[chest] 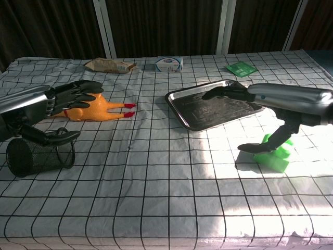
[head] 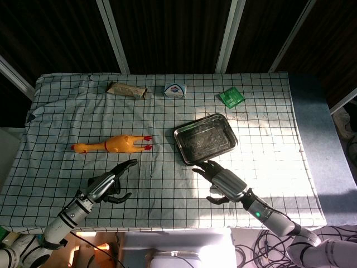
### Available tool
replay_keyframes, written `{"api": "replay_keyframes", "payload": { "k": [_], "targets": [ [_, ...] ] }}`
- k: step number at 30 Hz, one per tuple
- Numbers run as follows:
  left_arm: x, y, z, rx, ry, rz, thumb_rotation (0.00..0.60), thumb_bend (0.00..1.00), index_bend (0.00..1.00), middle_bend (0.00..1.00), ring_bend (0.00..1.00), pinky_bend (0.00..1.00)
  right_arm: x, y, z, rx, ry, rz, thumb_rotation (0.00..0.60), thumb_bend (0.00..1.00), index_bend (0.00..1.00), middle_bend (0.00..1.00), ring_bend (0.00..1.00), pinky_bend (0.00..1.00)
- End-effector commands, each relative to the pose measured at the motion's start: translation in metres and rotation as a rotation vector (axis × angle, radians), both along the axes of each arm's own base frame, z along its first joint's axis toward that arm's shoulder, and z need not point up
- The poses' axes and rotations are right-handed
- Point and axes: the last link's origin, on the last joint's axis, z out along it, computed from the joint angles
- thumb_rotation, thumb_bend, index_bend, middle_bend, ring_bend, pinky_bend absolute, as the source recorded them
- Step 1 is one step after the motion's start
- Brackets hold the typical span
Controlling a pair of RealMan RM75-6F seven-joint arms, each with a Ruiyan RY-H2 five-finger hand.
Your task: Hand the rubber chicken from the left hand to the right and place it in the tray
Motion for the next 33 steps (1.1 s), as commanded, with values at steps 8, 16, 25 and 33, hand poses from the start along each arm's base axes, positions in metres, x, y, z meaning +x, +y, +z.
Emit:
{"api": "replay_keyframes", "payload": {
  "k": [8, 16, 25, 33],
  "targets": [
    [-0.007, 0.013, 0.005, 0.073, 0.049, 0.020, 0.600, 0.38, 0.00, 0.01, 0.00, 0.08, -0.016, -0.001, 0.023, -0.074, 0.009, -0.016, 0.600, 0.25, 0.00, 0.00, 0.00, 0.00],
    [-0.035, 0.069, 0.039, 0.434, 0.308, 0.125, 0.600, 0.41, 0.00, 0.05, 0.00, 0.09, -0.068, 0.009, 0.089, -0.300, 0.015, -0.097, 0.600, 0.25, 0.00, 0.00, 0.00, 0.00],
    [-0.048, 0.126, 0.025, 0.538, 0.675, 0.201, 0.600, 0.36, 0.00, 0.09, 0.00, 0.09, -0.099, 0.032, 0.123, -0.337, 0.046, -0.151, 0.600, 0.25, 0.00, 0.00, 0.00, 0.00],
    [-0.066, 0.131, 0.002, 0.467, 0.861, 0.221, 0.600, 0.33, 0.08, 0.11, 0.01, 0.09, -0.104, 0.041, 0.127, -0.306, 0.056, -0.152, 0.600, 0.25, 0.00, 0.00, 0.00, 0.00]
  ]
}}
